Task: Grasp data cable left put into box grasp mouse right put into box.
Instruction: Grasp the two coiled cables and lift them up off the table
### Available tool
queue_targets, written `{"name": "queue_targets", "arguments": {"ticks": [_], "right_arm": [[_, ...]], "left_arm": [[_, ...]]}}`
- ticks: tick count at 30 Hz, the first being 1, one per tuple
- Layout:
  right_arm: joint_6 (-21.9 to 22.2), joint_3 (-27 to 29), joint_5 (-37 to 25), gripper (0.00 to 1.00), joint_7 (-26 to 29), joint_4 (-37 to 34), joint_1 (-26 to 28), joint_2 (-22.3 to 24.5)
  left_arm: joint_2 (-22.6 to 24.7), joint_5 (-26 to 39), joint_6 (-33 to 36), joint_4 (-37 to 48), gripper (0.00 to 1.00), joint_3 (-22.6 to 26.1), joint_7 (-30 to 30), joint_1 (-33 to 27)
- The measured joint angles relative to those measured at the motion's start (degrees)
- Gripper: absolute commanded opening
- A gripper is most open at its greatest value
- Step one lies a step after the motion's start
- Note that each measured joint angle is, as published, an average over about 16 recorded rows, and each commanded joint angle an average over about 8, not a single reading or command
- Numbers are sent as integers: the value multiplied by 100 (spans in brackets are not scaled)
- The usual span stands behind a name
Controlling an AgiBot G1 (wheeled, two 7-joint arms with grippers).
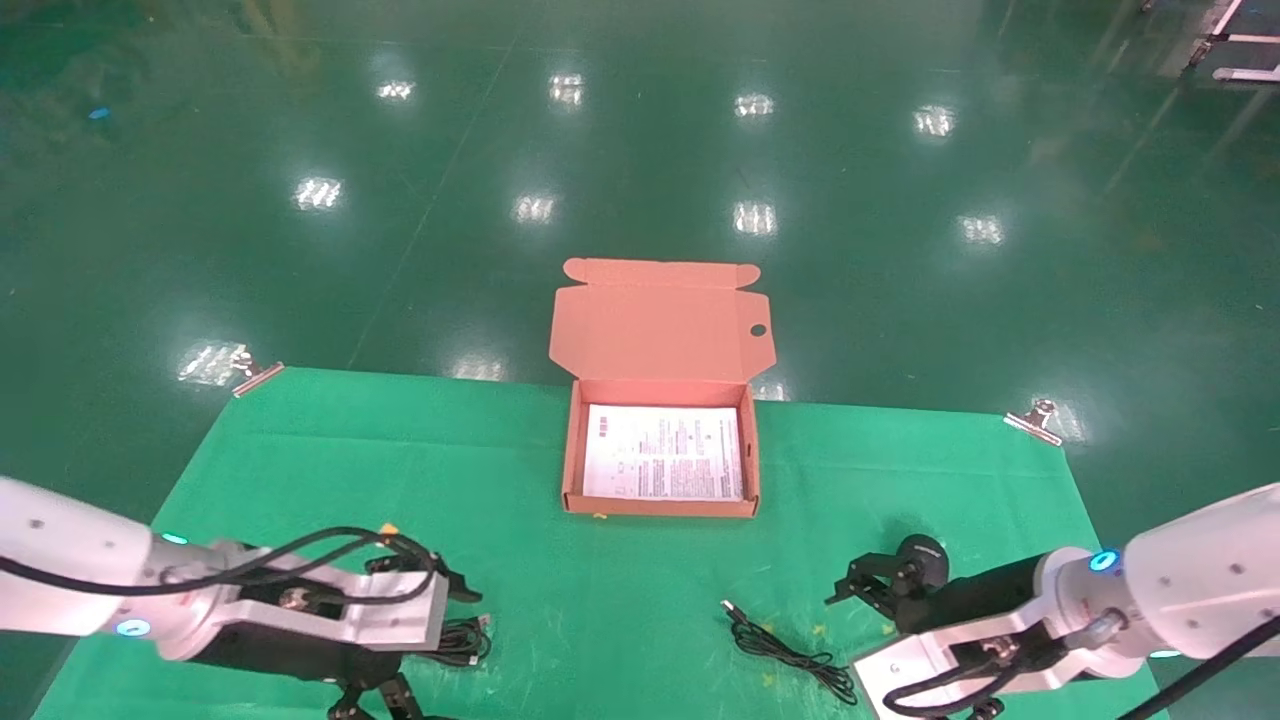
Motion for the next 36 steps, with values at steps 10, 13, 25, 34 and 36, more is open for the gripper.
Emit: {"name": "queue_targets", "arguments": {"ticks": [10,13,25,34,36], "right_arm": [[402,-115,-415,100,188,-738,-110,-430],[491,-109,-407,100,188,-1066,-87,-580],[840,-50,-310,100,167,-2424,52,-1191],[1053,-25,-269,28,123,-3222,117,-1525],[1084,-21,-264,6,117,-3328,126,-1568]], "left_arm": [[394,630,-547,800,100,177,-141,-35],[503,649,-647,1157,100,168,-124,-80],[877,563,-1076,2563,100,70,199,-293],[1039,417,-1369,3270,33,-52,455,-385],[1058,381,-1400,3364,8,-77,485,-397]]}}
